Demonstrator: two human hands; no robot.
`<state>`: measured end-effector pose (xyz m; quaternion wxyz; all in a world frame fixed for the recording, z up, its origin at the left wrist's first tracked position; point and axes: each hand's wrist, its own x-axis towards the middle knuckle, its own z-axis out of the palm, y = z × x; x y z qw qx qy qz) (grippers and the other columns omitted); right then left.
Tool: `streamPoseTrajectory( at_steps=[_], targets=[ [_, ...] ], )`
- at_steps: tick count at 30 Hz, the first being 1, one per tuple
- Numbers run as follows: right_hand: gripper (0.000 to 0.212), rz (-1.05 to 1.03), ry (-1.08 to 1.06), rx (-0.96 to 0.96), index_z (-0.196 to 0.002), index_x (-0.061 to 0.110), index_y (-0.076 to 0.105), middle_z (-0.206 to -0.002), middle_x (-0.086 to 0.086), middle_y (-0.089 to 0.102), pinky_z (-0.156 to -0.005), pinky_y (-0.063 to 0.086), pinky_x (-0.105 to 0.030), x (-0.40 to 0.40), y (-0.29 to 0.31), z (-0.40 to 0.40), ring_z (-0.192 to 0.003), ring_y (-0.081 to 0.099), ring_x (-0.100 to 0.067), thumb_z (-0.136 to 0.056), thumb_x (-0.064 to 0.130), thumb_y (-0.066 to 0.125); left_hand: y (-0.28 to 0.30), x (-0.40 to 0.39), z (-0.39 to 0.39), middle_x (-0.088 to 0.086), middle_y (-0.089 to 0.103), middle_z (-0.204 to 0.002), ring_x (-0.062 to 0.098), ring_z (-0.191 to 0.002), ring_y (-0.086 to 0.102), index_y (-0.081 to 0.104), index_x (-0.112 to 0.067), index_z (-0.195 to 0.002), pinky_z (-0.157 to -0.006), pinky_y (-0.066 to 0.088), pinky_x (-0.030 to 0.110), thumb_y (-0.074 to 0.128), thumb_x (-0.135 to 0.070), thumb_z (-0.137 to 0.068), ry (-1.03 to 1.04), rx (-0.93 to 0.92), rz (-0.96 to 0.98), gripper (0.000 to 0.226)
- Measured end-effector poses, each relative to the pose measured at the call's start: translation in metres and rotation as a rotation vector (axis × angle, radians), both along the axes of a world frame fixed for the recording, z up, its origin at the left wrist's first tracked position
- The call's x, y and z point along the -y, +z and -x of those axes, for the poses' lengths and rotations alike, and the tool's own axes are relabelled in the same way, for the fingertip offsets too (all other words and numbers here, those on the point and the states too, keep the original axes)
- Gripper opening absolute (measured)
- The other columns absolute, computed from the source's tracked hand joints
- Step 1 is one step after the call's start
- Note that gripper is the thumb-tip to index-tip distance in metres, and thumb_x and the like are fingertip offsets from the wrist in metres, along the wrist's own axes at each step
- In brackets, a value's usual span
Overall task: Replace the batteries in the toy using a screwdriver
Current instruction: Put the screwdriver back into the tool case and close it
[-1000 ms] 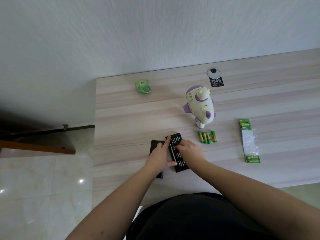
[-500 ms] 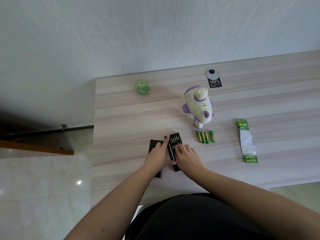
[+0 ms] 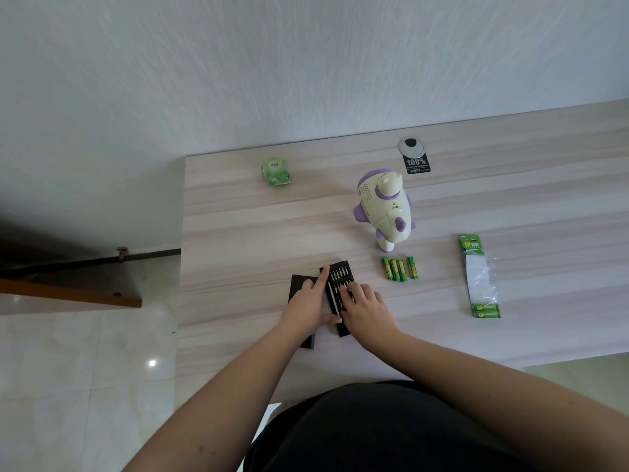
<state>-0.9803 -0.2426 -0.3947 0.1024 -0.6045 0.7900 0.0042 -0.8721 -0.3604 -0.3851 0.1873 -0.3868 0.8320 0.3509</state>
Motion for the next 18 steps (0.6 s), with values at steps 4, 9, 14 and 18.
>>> streamPoseTrajectory(
  at_steps=[4, 9, 14, 18],
  targets=[
    [0.051, 0.001, 0.027, 0.053, -0.12, 0.008, 0.059, -0.111, -0.01, 0.06, -0.07, 0.055, -0.039, -0.0057, 0.0017, 0.0062, -0.091, 0.061, -0.029, -0.076, 0.029, 0.071, 0.0002, 0.0009, -0.0001, 0.011, 0.043, -0.12, 0.027, -0.107, 0.053, -0.008, -0.038, -0.151, -0.088, 0.045, 0.037, 0.079, -0.045, -0.073, -0.006, 0.002, -0.014, 0.118],
    [0.051, -0.018, 0.038, 0.099, -0.123, 0.009, 0.057, -0.113, -0.01, 0.058, -0.073, 0.055, -0.04, -0.0055, 0.0066, 0.0104, -0.093, 0.059, -0.029, -0.078, 0.03, 0.067, 0.0, 0.0018, 0.0003, 0.011, 0.043, -0.116, 0.027, -0.104, 0.053, -0.006, -0.039, -0.152, -0.087, 0.046, 0.038, 0.081, -0.042, -0.072, -0.005, -0.004, -0.03, 0.118],
    [0.049, -0.018, 0.04, 0.088, -0.115, 0.008, 0.062, -0.105, -0.009, 0.061, -0.067, 0.056, -0.036, -0.0045, 0.0088, 0.0078, -0.085, 0.062, -0.027, -0.071, 0.028, 0.075, -0.0006, 0.002, -0.0004, 0.011, 0.043, -0.115, 0.028, -0.102, 0.053, -0.006, -0.038, -0.151, -0.087, 0.046, 0.037, 0.081, -0.042, -0.072, -0.01, -0.008, -0.03, 0.118],
    [0.05, -0.024, 0.049, 0.091, -0.115, 0.006, 0.062, -0.106, -0.01, 0.061, -0.07, 0.056, -0.036, -0.0049, 0.0094, 0.006, -0.087, 0.062, -0.027, -0.072, 0.028, 0.075, 0.0, 0.0014, 0.0004, 0.011, 0.043, -0.117, 0.028, -0.103, 0.053, -0.006, -0.038, -0.152, -0.088, 0.047, 0.038, 0.08, -0.042, -0.072, -0.011, -0.003, -0.029, 0.117]
  ],
)
